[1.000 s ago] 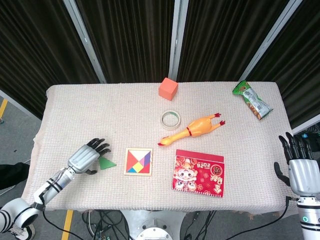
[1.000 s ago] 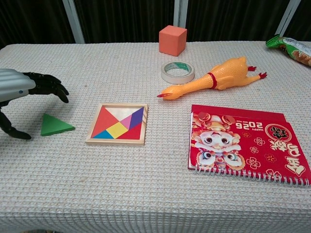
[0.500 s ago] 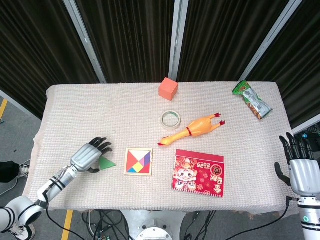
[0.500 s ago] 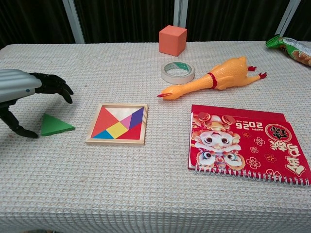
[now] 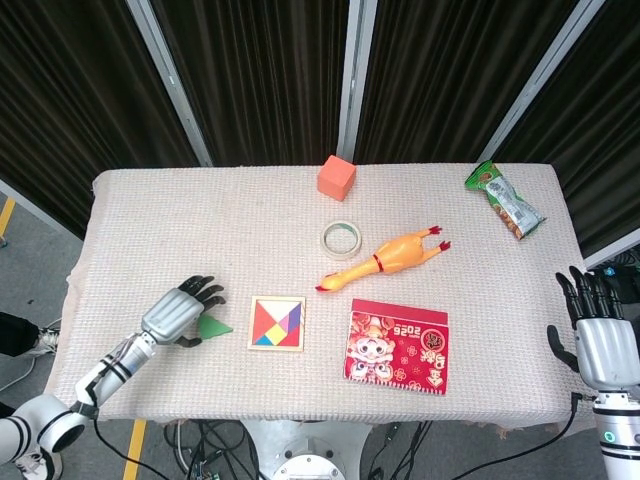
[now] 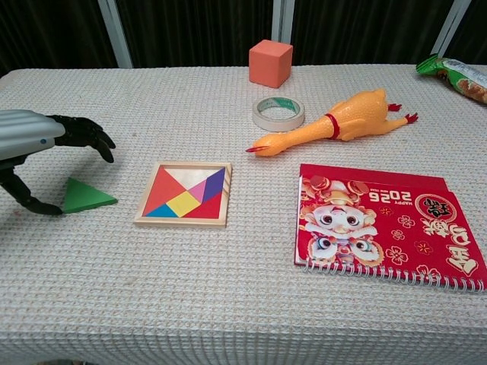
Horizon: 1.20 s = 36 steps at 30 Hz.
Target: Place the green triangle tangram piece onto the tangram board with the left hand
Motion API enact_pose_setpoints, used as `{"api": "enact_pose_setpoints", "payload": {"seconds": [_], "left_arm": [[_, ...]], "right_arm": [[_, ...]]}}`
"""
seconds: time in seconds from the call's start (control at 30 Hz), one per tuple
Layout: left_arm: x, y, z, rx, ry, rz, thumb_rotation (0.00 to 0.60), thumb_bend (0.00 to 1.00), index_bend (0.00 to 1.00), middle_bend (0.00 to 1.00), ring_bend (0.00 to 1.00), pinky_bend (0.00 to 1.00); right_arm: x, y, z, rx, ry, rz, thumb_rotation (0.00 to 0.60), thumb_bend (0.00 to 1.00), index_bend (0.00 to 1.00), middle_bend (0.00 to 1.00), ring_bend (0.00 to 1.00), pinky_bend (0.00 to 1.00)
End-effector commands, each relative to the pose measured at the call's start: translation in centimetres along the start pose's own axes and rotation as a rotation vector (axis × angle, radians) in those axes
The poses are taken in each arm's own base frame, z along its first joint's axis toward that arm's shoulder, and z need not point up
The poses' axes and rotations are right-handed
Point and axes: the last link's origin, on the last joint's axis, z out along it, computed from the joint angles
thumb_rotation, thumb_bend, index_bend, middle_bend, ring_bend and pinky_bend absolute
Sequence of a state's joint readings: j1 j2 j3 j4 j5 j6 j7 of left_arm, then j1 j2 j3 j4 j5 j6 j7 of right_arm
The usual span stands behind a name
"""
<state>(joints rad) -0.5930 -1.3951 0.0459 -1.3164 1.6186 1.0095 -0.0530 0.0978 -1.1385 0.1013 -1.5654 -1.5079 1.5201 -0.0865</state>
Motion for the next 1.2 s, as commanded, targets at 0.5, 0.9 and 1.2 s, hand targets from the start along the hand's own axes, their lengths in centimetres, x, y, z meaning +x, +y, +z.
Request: {"api": "enact_pose_setpoints", "payload": {"seconds": [0.5, 0.9, 1.2], "left_arm": [[-0.25, -0.07, 0.38, 0.005, -0.015, -0.003, 0.6, 0.17, 0.28, 0.12, 0.0, 0.1], [-0.45, -0.32, 0.1, 0.015, -0.029, 0.004, 0.6, 0.18, 0.32, 0.12, 0.0, 0.1], [-0.42, -0.15, 0.16, 0.01, -0.041, 0.006, 0.6, 0.2, 0.33, 0.12, 0.0, 0.1]], "right_arm": [[-0.14, 0.2, 0.08, -0.009, -0.001, 0.0, 0.6, 0.35, 0.0, 0.0, 0.0, 0.0], [-0.27, 0.18, 0.13, -0.011, -0.006, -0.001, 0.6, 0.35, 0.0, 0.0, 0.0, 0.0], [-0.41, 0.08, 0.17, -0.01, -0.013, -0.002, 0.6, 0.35, 0.0, 0.0, 0.0, 0.0]]}}
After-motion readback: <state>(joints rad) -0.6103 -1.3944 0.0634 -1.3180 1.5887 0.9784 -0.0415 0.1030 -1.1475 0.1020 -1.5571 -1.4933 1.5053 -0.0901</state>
